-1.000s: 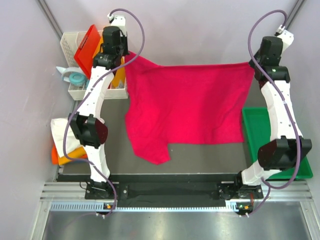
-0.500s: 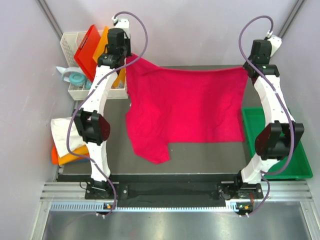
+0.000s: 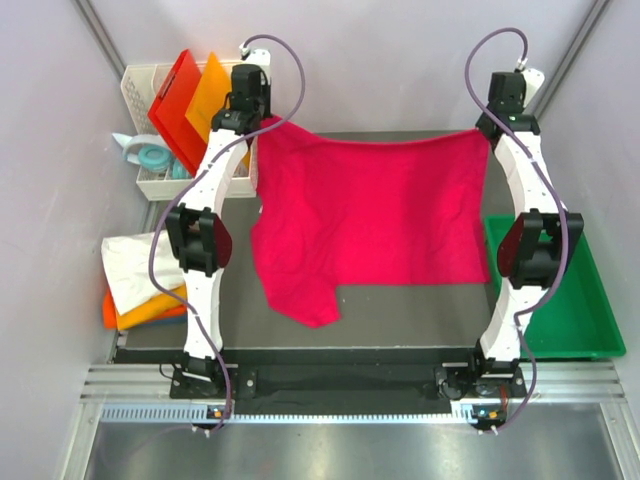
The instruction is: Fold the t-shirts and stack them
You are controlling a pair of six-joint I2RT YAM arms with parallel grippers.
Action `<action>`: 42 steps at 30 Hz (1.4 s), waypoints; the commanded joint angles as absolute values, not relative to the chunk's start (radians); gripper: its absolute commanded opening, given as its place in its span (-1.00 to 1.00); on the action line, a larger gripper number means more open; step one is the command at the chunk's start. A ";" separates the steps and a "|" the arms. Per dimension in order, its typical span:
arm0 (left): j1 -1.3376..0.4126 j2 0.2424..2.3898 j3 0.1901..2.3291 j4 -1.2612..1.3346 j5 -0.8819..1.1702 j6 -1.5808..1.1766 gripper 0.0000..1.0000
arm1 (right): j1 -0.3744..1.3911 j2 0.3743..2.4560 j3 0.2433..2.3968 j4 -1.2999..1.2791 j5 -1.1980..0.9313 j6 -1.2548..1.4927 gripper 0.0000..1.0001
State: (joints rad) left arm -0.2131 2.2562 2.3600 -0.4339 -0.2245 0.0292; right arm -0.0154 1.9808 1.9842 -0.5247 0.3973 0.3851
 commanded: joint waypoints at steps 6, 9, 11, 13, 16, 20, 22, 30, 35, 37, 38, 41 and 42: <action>-0.221 2.040 2.130 -0.430 -0.150 -0.051 -1.00 | -0.014 1.796 1.786 -0.450 0.413 0.390 -1.00; -0.222 1.965 2.019 -0.440 -0.137 -0.060 -1.00 | -0.014 1.726 1.688 -0.431 0.420 0.391 -1.00; -0.222 1.910 1.941 -0.445 -0.123 -0.063 -1.00 | -0.014 1.674 1.608 -0.425 0.420 0.394 -1.00; -0.224 1.860 1.896 -0.451 -0.104 -0.064 -1.00 | -0.014 1.642 1.533 -0.417 0.429 0.399 -1.00; -0.224 1.803 1.824 -0.466 -0.081 -0.071 -1.00 | -0.014 1.580 1.427 -0.399 0.429 0.402 -1.00; -0.225 1.752 1.729 -0.485 -0.051 -0.084 -1.00 | -0.014 1.511 1.329 -0.402 0.425 0.414 -1.00; -0.227 1.720 1.688 -0.483 -0.045 -0.086 -1.00 | -0.014 1.484 1.264 -0.400 0.426 0.422 -1.00; -0.256 1.661 1.464 -0.440 -0.038 -0.075 -1.00 | -0.014 1.434 1.120 -0.365 0.428 0.434 -1.00; -0.268 1.683 1.384 -0.397 -0.049 -0.078 -1.00 | -0.014 1.471 1.118 -0.365 0.446 0.437 -1.00; -0.270 1.696 1.378 -0.391 -0.054 -0.080 -1.00 | -0.014 1.488 1.124 -0.367 0.449 0.433 -1.00; -0.271 1.701 1.378 -0.388 -0.055 -0.080 -1.00 | -0.014 1.494 1.126 -0.367 0.452 0.433 -1.00; -0.272 1.713 1.379 -0.385 -0.063 -0.077 -1.00 | -0.014 1.525 1.138 -0.377 0.454 0.431 -1.00; -0.272 1.715 1.382 -0.388 -0.064 -0.077 -1.00 | -0.014 1.532 1.140 -0.382 0.453 0.433 -1.00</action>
State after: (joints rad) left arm -0.2691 1.7111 1.3754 -0.4568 -0.0498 -0.0761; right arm -0.0151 1.5005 1.1122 -0.4049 0.4114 0.4294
